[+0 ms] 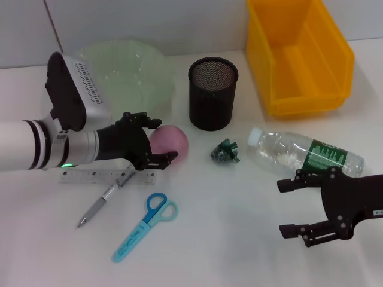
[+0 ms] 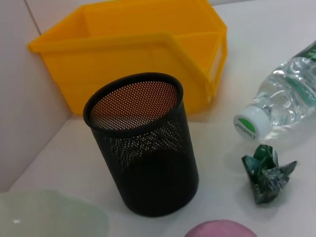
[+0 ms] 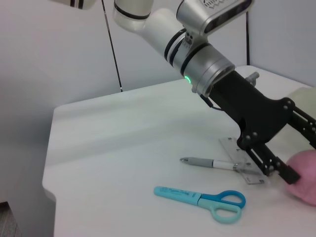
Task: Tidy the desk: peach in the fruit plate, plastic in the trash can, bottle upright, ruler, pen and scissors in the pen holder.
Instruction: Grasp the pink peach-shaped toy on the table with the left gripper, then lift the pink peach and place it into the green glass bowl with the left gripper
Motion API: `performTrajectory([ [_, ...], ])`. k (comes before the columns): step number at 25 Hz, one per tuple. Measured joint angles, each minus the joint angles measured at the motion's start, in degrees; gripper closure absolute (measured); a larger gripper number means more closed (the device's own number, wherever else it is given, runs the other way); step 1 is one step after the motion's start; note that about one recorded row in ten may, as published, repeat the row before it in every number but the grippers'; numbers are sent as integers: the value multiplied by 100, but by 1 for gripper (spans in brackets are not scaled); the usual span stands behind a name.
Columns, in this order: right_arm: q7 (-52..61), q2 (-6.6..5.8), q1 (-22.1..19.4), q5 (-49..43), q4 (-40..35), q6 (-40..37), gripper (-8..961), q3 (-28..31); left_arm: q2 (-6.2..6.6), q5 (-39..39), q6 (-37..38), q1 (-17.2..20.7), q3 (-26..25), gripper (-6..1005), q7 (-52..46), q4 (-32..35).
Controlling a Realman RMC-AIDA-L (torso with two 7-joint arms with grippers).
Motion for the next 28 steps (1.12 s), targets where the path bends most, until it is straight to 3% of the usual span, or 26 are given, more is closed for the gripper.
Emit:
performTrajectory([
  [4,0,3,18,2,0,-2,115,-6,-11,-28,-80,-3,131,213,11,-10],
  [17,147,5,46,2,0,-28,116,-7,-11,-131,-73,9,349,554,-33,85],
  [19,148,5,43,1,0,-32,116,-3,31,-462,428,333,252,597,-54,589],
  [22,149,5,37,2,0,-40,116,2,43,-537,623,503,166,646,-61,846],
  [23,149,5,33,2,0,-47,116,2,48,-634,868,891,-51,663,-81,1482],
  [28,149,5,27,1,-2,-117,116,28,50,-731,832,1269,-643,706,-70,2103],
])
